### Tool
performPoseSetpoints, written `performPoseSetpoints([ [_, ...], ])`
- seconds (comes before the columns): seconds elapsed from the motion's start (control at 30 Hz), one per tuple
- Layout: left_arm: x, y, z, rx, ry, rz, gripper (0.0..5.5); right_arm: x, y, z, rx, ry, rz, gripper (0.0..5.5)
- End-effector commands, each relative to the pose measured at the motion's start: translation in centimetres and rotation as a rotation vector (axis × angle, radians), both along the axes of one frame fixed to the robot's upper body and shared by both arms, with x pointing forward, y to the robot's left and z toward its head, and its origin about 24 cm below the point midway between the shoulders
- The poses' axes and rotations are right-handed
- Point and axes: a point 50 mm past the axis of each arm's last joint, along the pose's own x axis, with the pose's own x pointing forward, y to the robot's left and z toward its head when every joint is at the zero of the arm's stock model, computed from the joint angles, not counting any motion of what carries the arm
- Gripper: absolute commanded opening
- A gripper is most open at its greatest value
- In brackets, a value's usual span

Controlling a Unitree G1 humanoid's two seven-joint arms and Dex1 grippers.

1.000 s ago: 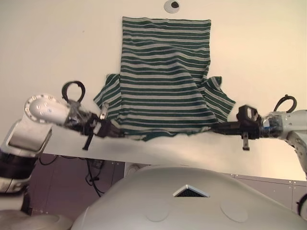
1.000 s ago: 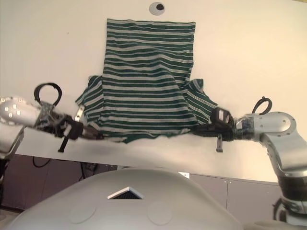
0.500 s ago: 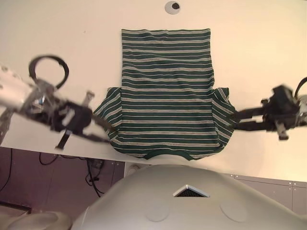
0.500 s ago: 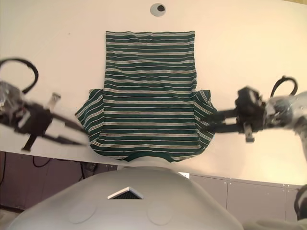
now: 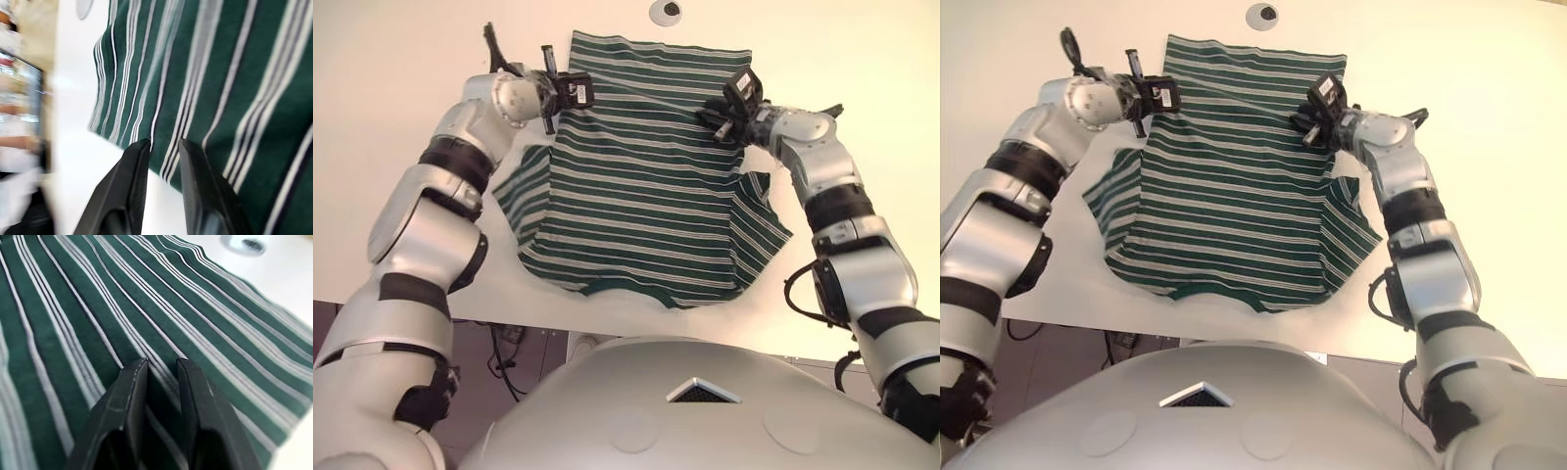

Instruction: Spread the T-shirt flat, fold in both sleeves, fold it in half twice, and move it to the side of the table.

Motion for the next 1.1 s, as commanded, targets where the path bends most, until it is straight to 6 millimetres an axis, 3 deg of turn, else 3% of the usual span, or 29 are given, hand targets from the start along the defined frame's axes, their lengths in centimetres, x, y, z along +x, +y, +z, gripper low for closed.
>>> performPoseSetpoints([
  [0.03, 1.4, 1.0, 1.0, 0.120, -0.256, 0.063, 1.01, -0.1, -3.0, -2.9, -0.299, 0.058, -0.208, 1.05],
  [0.13, 2.1, 1.6, 2.9, -0.171, -0.289, 0.202, 1.01, 0.5, -3.3, -1.9, -0.200, 0.006, -0.262, 1.05],
  [0.2, 2.1, 3.3, 4.0, -0.395, -0.265, 0.290, 1.01, 0.8, -2.6, -1.2, -0.081, -0.045, -0.244, 1.05],
  [0.3, 0.1, 7.4, 3.2, -0.851, 0.038, 0.396, 1.01, 0.7, -2.4, 0.6, 0.161, -0.223, -0.173, 1.05],
  [0.37, -2.4, 10.7, 2.0, -1.168, 0.267, 0.481, 1.01, -0.6, -4.5, 1.3, 0.295, -0.362, -0.216, 1.05],
  [0.43, -4.9, 12.7, 1.2, -1.340, 0.437, 0.513, 1.21, -2.4, -6.7, 1.5, 0.375, -0.455, -0.308, 1.11],
  [0.57, -8.2, 14.0, 0.1, -1.415, 0.610, 0.607, 1.78, -4.2, -8.2, 0.8, 0.449, -0.467, -0.447, 1.11],
  [0.77, -11.1, 13.3, -2.4, -1.360, 0.703, 0.698, 1.92, -3.6, -4.8, 0.8, 0.387, -0.424, -0.310, 1.11],
  [0.87, -11.9, 12.7, -2.9, -1.369, 0.749, 0.706, 1.92, -3.7, -3.9, 0.6, 0.369, -0.403, -0.268, 1.11],
  [1.03, -12.4, 12.1, -3.4, -1.366, 0.764, 0.715, 1.92, -4.0, -4.2, 0.1, 0.354, -0.376, -0.271, 1.11],
  [1.1, -12.5, 11.8, -3.6, -1.333, 0.767, 0.703, 1.67, -4.0, -4.3, 0.0, 0.348, -0.367, -0.272, 1.11],
])
